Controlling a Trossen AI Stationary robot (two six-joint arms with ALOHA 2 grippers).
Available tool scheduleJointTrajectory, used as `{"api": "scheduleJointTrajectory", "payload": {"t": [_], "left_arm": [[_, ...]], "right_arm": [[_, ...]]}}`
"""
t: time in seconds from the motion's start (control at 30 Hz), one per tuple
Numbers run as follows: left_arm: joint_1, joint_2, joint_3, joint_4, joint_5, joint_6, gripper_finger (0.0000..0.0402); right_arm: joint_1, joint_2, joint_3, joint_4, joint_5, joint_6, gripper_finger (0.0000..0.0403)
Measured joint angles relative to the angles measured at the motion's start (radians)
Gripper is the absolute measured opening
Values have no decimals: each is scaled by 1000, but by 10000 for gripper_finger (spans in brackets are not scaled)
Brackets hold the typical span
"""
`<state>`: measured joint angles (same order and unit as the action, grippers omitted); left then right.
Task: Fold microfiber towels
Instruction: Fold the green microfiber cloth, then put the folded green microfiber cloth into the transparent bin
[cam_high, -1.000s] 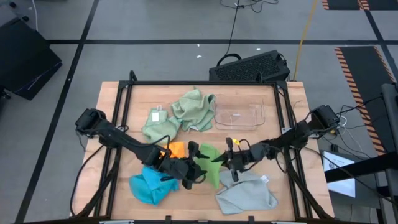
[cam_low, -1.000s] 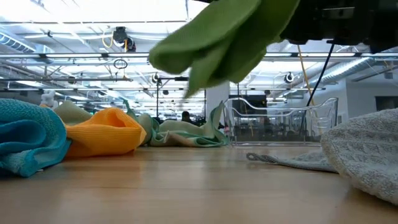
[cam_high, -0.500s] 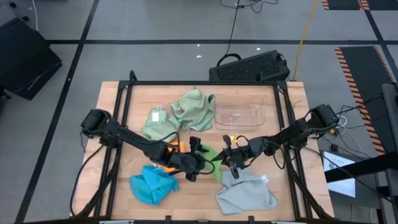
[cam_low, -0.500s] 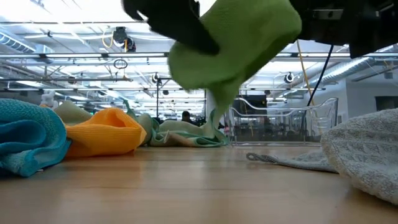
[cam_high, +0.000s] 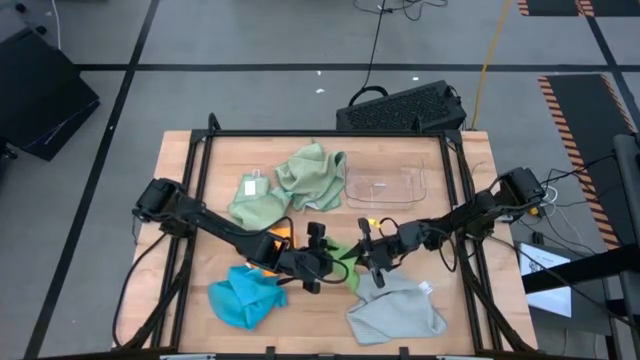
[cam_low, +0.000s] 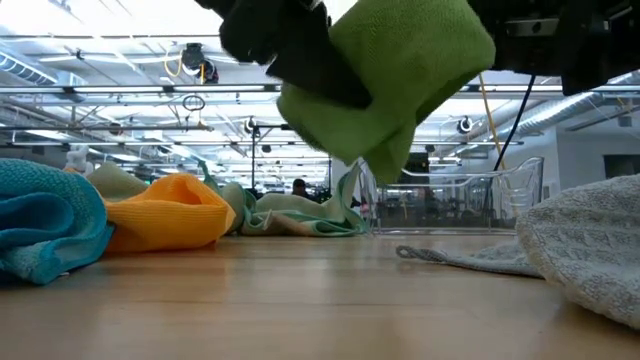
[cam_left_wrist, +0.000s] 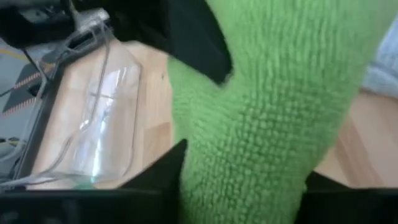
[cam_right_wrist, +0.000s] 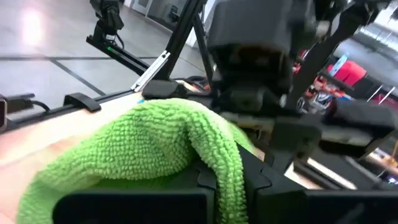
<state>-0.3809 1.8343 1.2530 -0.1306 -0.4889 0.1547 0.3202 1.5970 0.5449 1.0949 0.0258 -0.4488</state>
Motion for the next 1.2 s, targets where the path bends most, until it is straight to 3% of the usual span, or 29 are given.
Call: {"api": "scheduleJointTrajectory", "payload": {"t": [0.13,0.2,0.4,0.57,0.87,1.2], "left_arm": [[-2,1,0,-26,57,0,46],[-2,1,0,-53,90,-16,18],[1,1,0,-191,102,-154,37],[18,1,0,-287,130,-274,21],[63,1,0,-293,176,-394,38],[66,0,0,-267,219,-401,18]], "right_arm": [[13,0,0,-24,54,88,31],[33,0,0,-60,110,100,55],[131,-21,0,-203,369,224,158],[205,-79,24,-329,554,347,240],[253,-17,176,-363,618,303,355],[203,103,189,-371,630,382,373]]}}
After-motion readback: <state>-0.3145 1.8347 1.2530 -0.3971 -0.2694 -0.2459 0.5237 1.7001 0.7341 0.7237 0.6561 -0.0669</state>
